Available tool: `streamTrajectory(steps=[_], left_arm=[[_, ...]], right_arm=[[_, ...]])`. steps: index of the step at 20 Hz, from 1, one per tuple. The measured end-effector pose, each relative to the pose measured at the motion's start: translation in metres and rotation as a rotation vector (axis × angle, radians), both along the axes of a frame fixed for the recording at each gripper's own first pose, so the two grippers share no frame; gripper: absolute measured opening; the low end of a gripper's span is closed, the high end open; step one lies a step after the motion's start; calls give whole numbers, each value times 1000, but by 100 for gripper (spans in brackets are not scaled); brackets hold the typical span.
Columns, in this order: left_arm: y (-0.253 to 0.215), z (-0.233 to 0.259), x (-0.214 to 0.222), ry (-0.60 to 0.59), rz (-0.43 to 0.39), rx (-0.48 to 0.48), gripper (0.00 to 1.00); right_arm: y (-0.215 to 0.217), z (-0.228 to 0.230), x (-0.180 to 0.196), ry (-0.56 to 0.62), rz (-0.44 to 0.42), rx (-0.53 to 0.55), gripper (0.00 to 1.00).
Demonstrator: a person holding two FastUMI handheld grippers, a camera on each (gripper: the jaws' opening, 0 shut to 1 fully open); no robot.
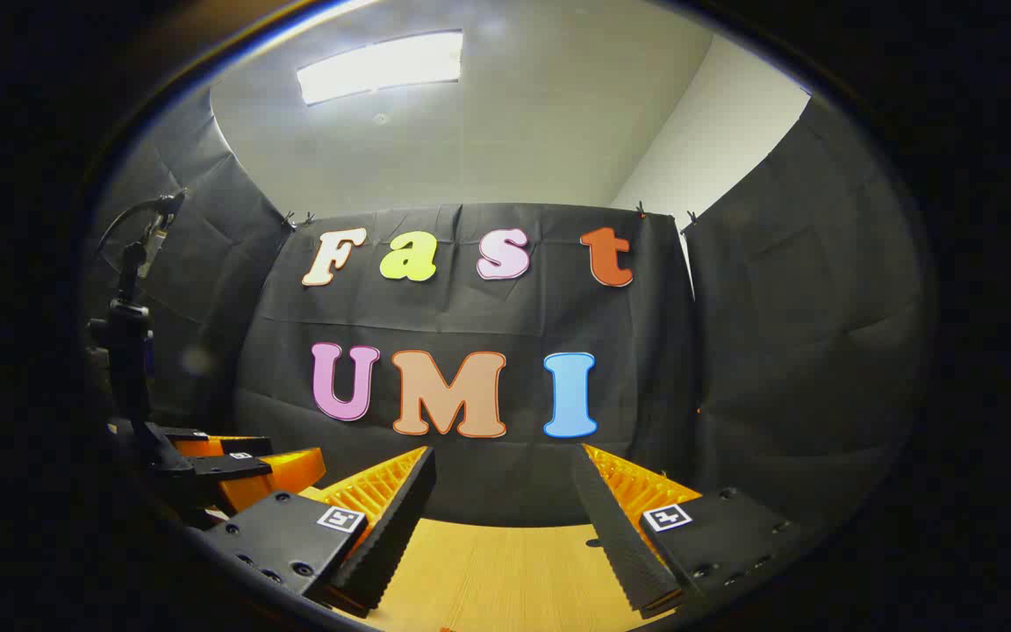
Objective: Press the lid of the desktop garbage bin to open it, pick up the crumpled paper on the desktop and throw it into the bin, then pick up the pop can on the desktop and drop it into the bin, and finally close the garbage bin lid.
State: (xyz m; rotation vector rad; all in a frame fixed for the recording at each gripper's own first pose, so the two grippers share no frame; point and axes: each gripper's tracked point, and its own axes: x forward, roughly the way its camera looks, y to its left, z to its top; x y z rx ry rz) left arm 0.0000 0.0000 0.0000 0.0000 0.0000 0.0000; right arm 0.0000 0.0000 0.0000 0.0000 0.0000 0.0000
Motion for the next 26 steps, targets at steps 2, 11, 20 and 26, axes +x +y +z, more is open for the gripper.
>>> streamTrajectory(steps=[2,11,20,26], left_arm=[[2,-2,-1,3,10,3,94],[28,-2,0,-1,87,60,94],[43,-1,-11,12,119,103,96],[60,-1,-17,12,171,98,96]], right_arm=[[3,-2,2,7,10,0,100],[-7,-15,9,34,14,17,99],[-27,-32,25,78,-6,105,98],[-18,-45,27,119,10,122,98]])
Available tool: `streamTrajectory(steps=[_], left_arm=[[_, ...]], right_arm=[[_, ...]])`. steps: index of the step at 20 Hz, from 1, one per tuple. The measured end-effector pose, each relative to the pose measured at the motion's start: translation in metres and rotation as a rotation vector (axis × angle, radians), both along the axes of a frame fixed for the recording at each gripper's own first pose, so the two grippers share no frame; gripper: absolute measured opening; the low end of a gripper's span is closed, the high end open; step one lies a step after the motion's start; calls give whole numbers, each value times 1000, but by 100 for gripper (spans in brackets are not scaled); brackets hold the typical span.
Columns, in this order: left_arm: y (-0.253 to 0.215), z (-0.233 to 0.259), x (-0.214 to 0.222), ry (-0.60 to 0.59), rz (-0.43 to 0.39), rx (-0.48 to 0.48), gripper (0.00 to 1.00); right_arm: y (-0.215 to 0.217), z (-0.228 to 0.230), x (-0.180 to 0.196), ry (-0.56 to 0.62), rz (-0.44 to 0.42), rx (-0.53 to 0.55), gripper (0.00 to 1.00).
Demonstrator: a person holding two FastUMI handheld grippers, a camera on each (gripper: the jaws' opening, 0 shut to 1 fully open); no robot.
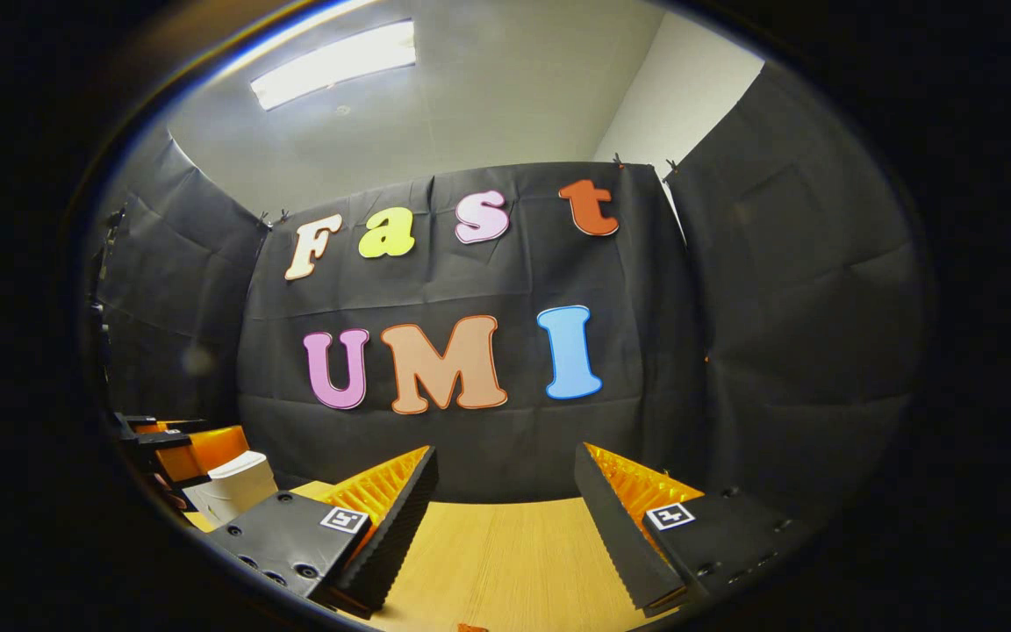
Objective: Press the lid of the desktop garbage bin to open it, pick up the crumpled paper on the desktop and throw it into the bin, then pick up the pop can on the desktop and drop it into the bin, and finally close the garbage bin lid.
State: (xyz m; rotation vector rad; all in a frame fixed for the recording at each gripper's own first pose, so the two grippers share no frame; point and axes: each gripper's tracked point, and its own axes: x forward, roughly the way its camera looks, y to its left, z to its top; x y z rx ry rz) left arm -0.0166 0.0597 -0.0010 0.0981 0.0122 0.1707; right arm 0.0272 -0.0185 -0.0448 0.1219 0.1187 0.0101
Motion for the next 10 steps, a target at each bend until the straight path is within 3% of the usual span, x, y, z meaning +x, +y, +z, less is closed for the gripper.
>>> streamTrajectory(steps=[10], left_arm=[[-2,4,7,-5,-13,39,94]], right_arm=[[-3,2,0,-5,2,-33,98]])
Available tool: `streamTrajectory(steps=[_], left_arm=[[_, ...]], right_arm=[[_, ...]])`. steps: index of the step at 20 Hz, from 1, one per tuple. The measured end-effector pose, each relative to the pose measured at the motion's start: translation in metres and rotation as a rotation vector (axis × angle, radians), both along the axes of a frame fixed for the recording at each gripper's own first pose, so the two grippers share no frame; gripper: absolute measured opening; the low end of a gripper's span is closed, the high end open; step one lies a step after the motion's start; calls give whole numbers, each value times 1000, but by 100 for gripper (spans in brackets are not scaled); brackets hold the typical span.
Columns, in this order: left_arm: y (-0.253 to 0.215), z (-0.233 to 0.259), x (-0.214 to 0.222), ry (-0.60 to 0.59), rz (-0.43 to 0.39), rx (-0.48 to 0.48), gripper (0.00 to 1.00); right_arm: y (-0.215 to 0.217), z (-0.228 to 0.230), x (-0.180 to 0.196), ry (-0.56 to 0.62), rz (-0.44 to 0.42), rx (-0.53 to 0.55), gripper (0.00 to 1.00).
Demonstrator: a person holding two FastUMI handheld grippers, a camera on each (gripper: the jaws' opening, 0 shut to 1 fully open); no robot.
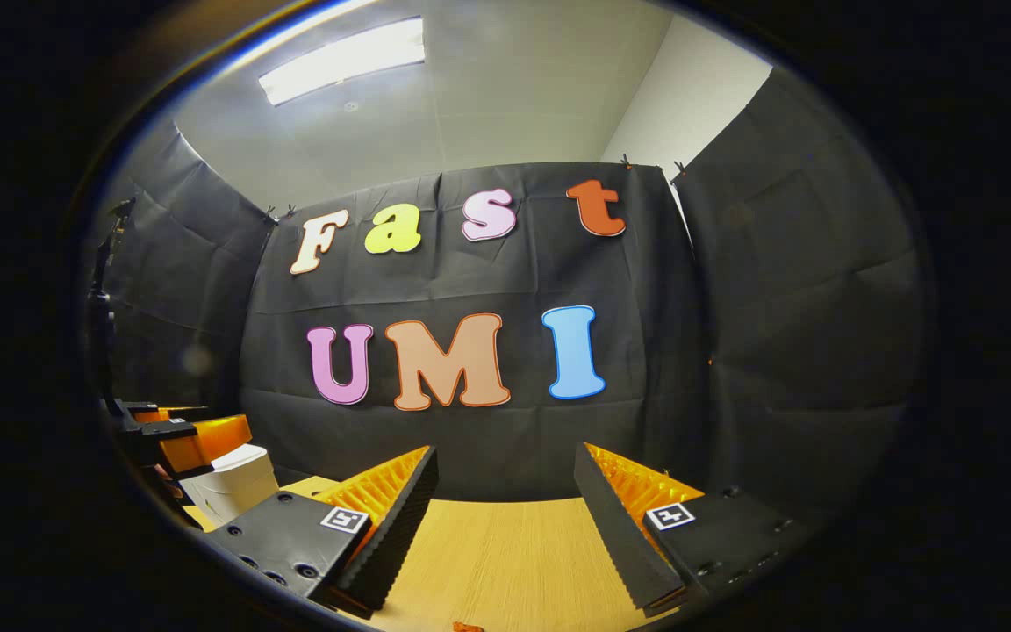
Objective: Press the lid of the desktop garbage bin to open it, pick up the crumpled paper on the desktop and throw it into the bin, then pick up the pop can on the desktop and drop it into the bin, and finally close the garbage bin lid.
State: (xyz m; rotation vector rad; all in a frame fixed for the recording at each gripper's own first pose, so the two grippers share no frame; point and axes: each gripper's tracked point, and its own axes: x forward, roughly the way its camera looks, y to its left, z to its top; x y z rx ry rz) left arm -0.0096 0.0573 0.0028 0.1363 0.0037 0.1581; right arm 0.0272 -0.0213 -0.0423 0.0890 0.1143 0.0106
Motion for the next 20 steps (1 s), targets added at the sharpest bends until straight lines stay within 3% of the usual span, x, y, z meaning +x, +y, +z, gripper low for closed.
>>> streamTrajectory(steps=[19,20], left_arm=[[-1,2,5,6,-18,12,95],[-1,3,4,6,-20,10,87]], right_arm=[[3,-5,-4,3,6,-24,98],[3,-5,-3,4,7,-26,98]])
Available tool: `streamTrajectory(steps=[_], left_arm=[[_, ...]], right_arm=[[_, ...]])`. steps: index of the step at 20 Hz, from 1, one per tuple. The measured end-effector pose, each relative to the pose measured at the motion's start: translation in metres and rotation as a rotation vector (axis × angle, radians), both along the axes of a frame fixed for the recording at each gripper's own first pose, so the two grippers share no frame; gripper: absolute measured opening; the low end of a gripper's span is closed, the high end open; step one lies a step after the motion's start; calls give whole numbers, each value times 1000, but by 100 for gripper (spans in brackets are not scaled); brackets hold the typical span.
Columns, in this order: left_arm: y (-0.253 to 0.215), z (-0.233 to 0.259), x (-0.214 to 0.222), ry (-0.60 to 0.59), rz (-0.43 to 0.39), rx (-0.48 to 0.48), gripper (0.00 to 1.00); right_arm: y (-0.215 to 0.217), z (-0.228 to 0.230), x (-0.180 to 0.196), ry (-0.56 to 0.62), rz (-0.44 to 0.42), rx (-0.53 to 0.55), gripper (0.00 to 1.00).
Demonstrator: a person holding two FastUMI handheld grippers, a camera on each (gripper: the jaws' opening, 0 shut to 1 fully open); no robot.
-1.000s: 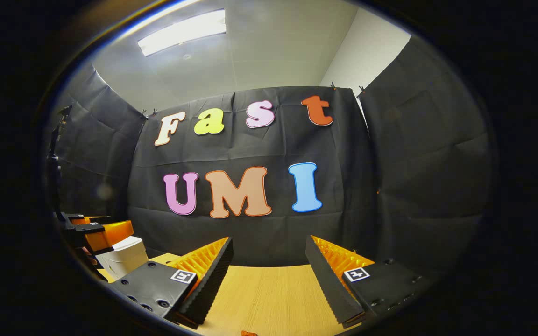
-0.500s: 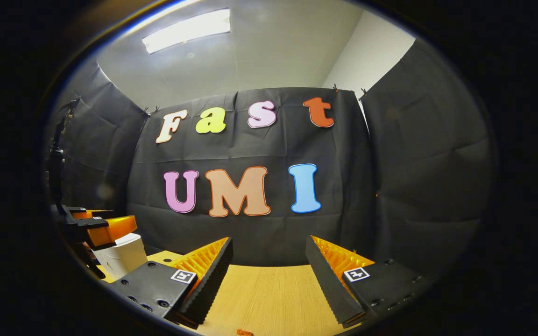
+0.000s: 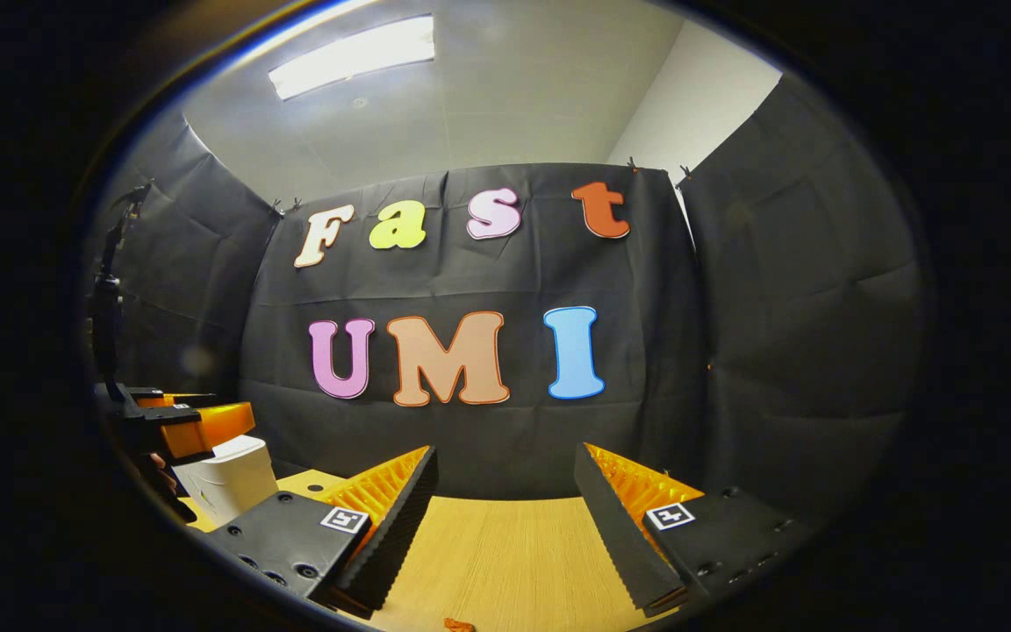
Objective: Press the lid of the desktop garbage bin to open it, pick up the crumpled paper on the desktop and throw it into the bin, then pick up the pop can on the desktop and drop it into the bin, and finally close the garbage bin lid.
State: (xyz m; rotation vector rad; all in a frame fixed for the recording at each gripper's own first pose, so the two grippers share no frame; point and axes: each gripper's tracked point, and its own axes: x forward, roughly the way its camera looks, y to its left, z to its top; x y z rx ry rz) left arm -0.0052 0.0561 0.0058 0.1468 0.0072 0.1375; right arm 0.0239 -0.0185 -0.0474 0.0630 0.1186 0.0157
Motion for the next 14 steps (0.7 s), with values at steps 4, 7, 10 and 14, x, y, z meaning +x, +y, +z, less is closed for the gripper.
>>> streamTrajectory(steps=[4,7,10,14], left_arm=[[10,3,-2,-11,23,12,53],[26,4,-4,-16,69,27,26],[49,5,-11,-24,123,14,6],[87,-4,-14,-4,166,21,0]], right_arm=[[3,-3,0,4,3,0,98],[9,-4,2,5,10,-3,98],[21,-6,4,7,22,-9,98],[46,-11,6,16,55,-11,98]])
